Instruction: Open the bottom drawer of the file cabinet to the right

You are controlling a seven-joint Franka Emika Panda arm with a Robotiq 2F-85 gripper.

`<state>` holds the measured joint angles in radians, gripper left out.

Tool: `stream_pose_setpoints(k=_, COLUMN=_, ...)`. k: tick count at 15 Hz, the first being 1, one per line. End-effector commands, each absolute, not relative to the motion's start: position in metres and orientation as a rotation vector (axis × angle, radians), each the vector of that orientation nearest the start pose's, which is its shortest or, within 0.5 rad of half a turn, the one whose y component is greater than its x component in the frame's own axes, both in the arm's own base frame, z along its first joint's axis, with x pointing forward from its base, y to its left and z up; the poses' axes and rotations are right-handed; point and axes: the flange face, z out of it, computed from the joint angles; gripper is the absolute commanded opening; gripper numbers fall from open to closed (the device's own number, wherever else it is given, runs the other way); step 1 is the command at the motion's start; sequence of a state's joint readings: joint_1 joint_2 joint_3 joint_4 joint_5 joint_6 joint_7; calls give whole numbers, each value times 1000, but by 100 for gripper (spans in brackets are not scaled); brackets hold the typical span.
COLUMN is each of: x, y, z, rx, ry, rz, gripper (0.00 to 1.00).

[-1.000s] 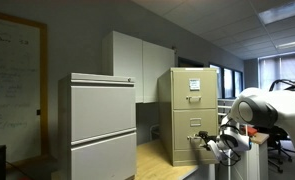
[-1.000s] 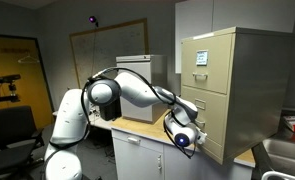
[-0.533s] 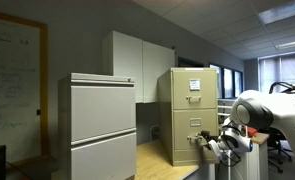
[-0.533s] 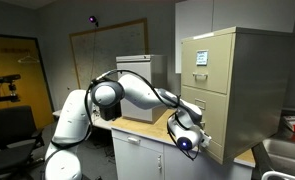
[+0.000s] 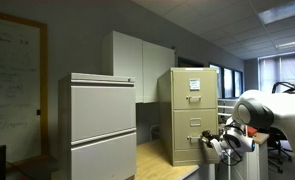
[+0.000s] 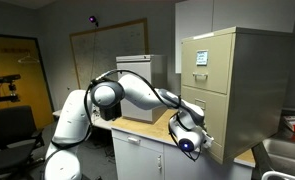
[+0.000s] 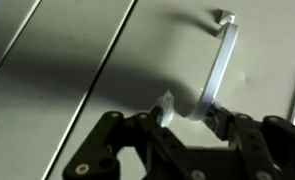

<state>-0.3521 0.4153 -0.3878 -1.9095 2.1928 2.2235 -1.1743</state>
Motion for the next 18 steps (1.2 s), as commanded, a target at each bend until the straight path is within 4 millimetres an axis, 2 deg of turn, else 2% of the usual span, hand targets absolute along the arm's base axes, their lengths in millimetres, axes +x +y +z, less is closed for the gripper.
stream_pose_setpoints(k=1, x=534, y=-402, z=337, rx=-1578, ry=1086, rz=-1392, gripper=7)
stream_pose_setpoints(k=2, x=537, y=-400, z=340, rx=-1586, ry=1080, rz=-1391, gripper=4)
stream_pose_setpoints(k=6, x=550, y=-395, z=347, rx=-1610, ry=1062, rz=-1383, gripper=6)
stream_pose_setpoints(k=7, x=554, y=-392, z=348, rx=-1625, ry=1053, rz=-1374, gripper=2)
stream_pose_setpoints(k=8, x=558, y=-385, z=350, rx=-1667, ry=1026, rz=-1350, gripper=5)
stream_pose_setpoints(k=9, x=560, y=-376, z=353, rx=-1745, ry=984, rz=-1320, gripper=1)
stream_pose_setpoints(k=10, x=561, y=-365, z=352, rx=-1829, ry=934, rz=-1275, gripper=2)
stream_pose_setpoints(k=12, x=559, y=-342, z=344, rx=-1942, ry=855, rz=-1184, gripper=2)
stream_pose_setpoints(k=18, x=538, y=-339, z=323, rx=-1967, ry=889, rz=-1102, gripper=2)
